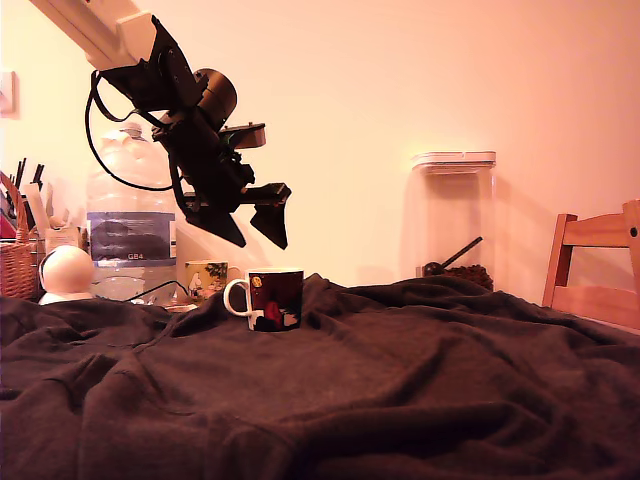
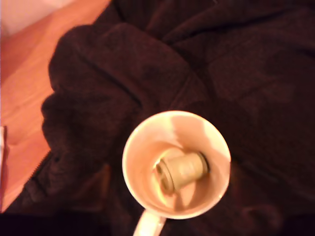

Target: Pick up the coffee capsules from the table one by one and drop them inside the nearest coffee cup

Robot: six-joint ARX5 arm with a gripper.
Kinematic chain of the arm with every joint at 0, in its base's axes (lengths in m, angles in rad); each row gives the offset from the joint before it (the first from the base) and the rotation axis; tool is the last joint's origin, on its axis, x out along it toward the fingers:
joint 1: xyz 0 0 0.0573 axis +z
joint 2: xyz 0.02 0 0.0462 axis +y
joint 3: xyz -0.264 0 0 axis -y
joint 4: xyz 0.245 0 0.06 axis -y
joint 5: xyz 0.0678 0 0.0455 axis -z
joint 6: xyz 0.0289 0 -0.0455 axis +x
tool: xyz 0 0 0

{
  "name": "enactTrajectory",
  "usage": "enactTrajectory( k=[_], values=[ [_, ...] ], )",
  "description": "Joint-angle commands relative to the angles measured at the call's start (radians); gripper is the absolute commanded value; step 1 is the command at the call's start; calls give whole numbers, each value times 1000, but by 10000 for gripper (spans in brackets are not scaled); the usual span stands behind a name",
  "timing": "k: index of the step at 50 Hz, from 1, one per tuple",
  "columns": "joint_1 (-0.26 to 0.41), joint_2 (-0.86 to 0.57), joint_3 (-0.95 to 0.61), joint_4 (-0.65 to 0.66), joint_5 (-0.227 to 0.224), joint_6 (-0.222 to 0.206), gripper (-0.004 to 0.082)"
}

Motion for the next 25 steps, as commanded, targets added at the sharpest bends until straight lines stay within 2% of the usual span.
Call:
enactTrajectory(
  k=[1,5,10,13,25],
  values=[
    [3,19,4,7,8,-3,415],
    [3,3,4,10,12,2,195],
    [3,-20,4,16,12,10,33],
    [3,-34,4,22,18,10,0],
    [3,-99,4,47,40,10,-1]
  ],
)
